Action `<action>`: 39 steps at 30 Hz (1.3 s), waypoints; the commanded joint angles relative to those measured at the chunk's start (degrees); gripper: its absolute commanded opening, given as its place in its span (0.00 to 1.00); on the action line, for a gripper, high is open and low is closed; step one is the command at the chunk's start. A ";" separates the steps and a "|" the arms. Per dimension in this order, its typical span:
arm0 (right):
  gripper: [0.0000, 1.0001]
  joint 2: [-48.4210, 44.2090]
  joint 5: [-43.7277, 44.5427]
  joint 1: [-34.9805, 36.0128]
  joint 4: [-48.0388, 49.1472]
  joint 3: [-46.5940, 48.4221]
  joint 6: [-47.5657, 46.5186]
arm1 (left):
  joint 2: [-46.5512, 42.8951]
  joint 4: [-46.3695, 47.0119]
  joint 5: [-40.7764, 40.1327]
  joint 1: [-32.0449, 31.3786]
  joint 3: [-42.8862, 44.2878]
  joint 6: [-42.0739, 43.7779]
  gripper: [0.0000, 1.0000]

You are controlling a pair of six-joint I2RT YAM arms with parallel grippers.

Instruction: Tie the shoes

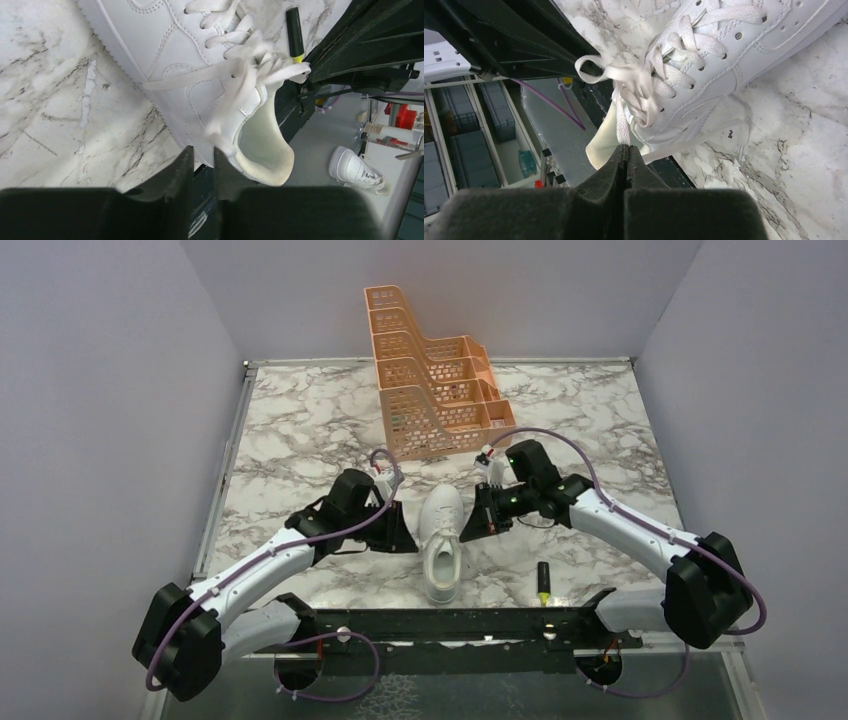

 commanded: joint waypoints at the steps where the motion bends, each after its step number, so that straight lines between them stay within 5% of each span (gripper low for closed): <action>1: 0.01 1.10 -1.29 0.37 -1.99 1.70 -1.25 | -3.40 -5.38 -4.19 -0.16 0.78 -1.96 0.33; 5: 0.01 1.26 -1.31 0.41 -2.47 1.88 -1.80 | -6.02 -10.19 -6.33 -0.13 1.96 -3.28 0.62; 6: 0.01 1.32 -1.37 0.44 -2.64 1.99 -1.86 | -6.67 -11.34 -6.47 -0.13 2.65 -3.58 0.62; 12: 0.01 1.64 -1.45 0.79 -3.21 2.12 -2.62 | -9.40 -14.31 -11.90 -0.13 9.71 0.35 0.55; 18: 0.01 2.09 -0.85 1.14 -3.31 3.37 -3.21 | 9.35 -0.05 5.10 -0.13 19.00 13.10 0.38; 28: 0.01 2.10 -0.29 1.16 -1.98 3.51 -3.14 | 24.83 1.35 18.85 0.39 23.87 23.72 0.44; 39: 0.01 0.92 -0.70 1.16 -1.18 2.16 -2.46 | 26.75 1.33 18.02 0.39 21.80 25.99 0.38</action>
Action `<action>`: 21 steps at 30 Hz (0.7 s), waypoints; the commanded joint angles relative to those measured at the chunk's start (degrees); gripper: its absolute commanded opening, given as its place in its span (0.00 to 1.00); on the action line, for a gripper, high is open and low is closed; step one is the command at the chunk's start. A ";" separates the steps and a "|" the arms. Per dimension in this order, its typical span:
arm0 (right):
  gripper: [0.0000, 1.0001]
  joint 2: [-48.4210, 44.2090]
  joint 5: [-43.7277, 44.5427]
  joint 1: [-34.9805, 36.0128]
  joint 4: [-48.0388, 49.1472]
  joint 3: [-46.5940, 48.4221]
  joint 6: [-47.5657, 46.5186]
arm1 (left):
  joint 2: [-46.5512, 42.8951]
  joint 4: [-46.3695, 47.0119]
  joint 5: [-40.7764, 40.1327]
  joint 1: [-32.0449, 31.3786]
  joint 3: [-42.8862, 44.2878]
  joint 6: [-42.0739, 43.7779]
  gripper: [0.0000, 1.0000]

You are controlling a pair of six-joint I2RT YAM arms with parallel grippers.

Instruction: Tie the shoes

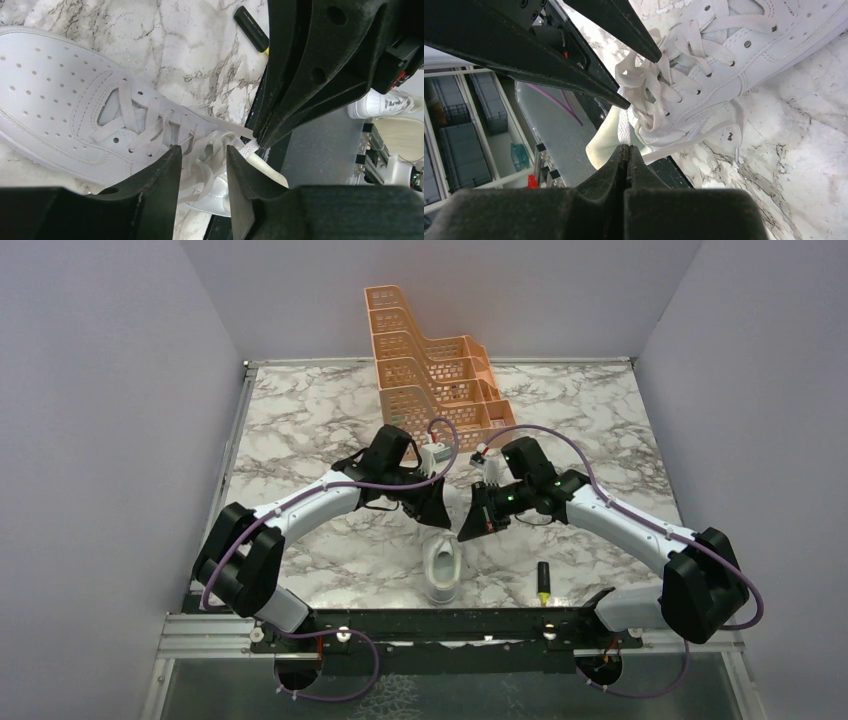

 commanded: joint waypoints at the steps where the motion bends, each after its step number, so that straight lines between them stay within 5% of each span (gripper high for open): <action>1: 0.01 -0.78 -0.71 0.40 1.04 -0.37 0.24 | 0.83 1.31 1.71 0.26 -0.08 2.74 0.37; 11: 0.01 -0.17 -0.98 0.40 1.55 -0.30 0.55 | 2.83 0.33 3.08 0.09 0.96 3.80 0.38; 16: 0.01 0.09 -0.96 0.39 1.45 -0.34 1.31 | 1.96 0.27 0.68 0.00 1.12 3.86 0.17; 21: 0.01 0.80 -2.09 0.42 1.29 0.01 4.27 | -1.09 1.03 -1.34 0.00 0.31 3.15 0.08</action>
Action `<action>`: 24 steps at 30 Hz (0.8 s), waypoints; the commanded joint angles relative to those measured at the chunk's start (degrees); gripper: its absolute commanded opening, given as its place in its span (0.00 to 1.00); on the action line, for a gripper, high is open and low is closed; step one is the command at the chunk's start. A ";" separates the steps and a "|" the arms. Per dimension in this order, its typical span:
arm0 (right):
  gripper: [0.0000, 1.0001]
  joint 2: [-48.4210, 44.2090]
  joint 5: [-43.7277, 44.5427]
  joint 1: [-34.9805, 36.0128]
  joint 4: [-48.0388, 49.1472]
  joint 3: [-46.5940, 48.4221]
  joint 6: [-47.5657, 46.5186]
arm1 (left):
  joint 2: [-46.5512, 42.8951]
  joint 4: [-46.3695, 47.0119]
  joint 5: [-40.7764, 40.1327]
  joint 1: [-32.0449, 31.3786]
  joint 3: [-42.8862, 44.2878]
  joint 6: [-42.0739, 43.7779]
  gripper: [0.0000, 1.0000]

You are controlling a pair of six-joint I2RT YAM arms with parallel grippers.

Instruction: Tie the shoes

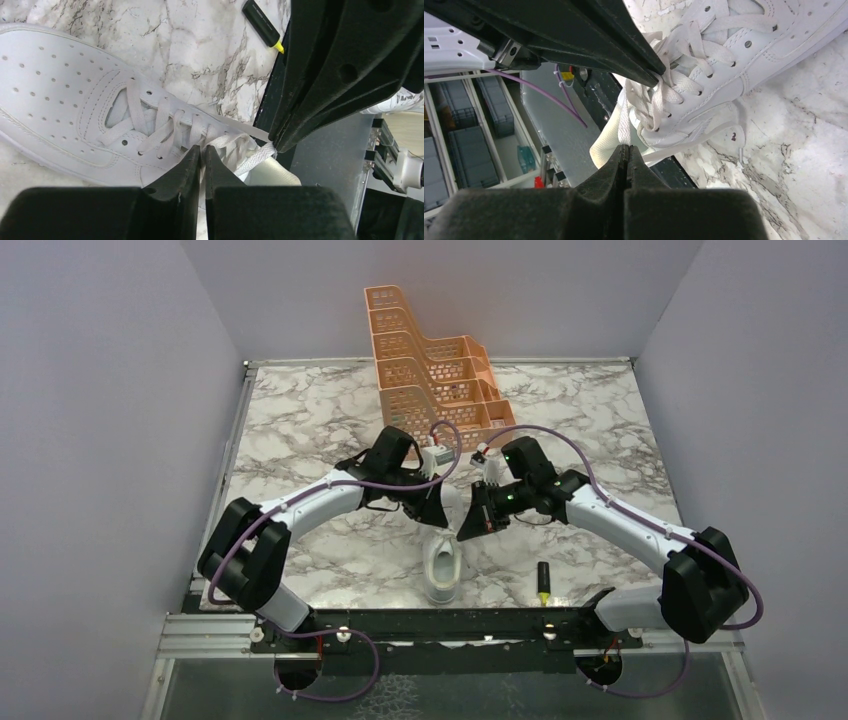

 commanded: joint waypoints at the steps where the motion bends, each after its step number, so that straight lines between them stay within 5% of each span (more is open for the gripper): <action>1: 0.01 0.77 -2.35 0.46 1.30 0.01 4.06 | -4.01 1.21 -1.21 0.00 0.11 0.00 0.06; 14: 0.01 1.88 1.69 0.49 5.24 -0.44 24.87 | -10.32 6.65 0.06 -0.94 -4.69 -5.49 0.00; 24: 0.01 2.65 5.28 1.05 4.98 -0.23 31.69 | -11.98 9.28 -1.76 -1.23 -5.84 -8.24 0.00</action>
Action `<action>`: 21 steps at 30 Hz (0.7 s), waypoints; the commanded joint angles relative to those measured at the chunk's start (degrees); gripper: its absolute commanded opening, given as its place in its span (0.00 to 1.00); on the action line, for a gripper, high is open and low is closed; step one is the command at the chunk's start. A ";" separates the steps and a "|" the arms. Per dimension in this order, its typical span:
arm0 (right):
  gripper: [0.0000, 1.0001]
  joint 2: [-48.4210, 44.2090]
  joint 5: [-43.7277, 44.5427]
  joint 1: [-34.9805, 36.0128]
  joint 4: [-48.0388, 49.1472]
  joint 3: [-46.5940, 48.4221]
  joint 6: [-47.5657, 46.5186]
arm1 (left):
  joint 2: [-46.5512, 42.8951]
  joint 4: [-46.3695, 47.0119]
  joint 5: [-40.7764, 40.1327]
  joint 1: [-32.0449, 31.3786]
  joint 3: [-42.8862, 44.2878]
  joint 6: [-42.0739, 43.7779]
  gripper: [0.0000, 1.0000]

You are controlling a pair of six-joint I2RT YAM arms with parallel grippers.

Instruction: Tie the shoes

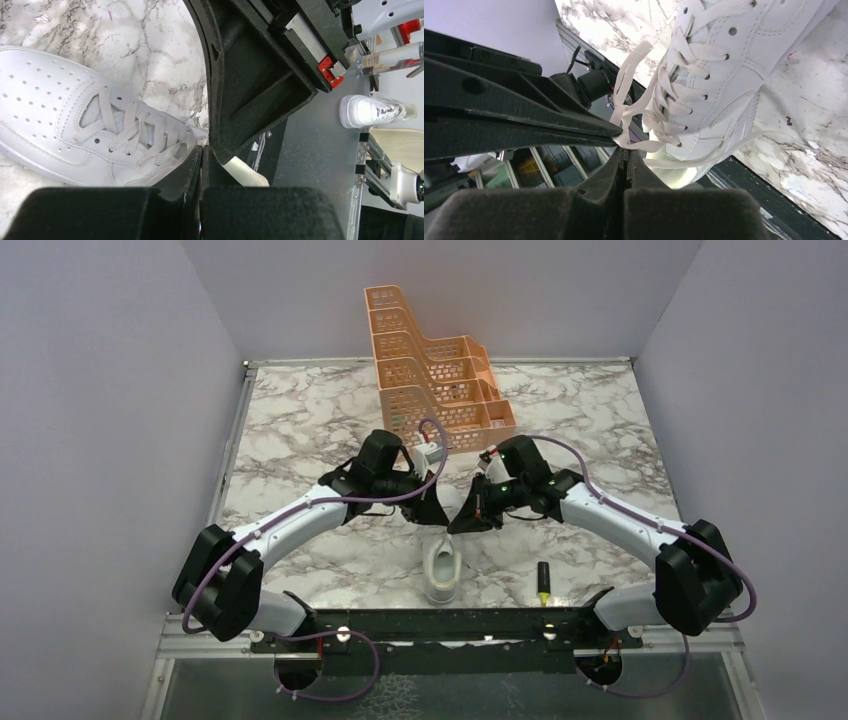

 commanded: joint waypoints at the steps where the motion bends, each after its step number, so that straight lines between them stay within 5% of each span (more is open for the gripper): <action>1: 0.01 0.14 4.37 0.93 0.42 -0.28 5.69 | -2.56 2.72 -1.31 -0.31 -0.69 -1.73 0.00; 21: 0.01 -3.13 30.05 10.55 3.05 -2.49 22.78 | -4.98 2.72 -0.94 -0.95 -4.66 -4.52 0.00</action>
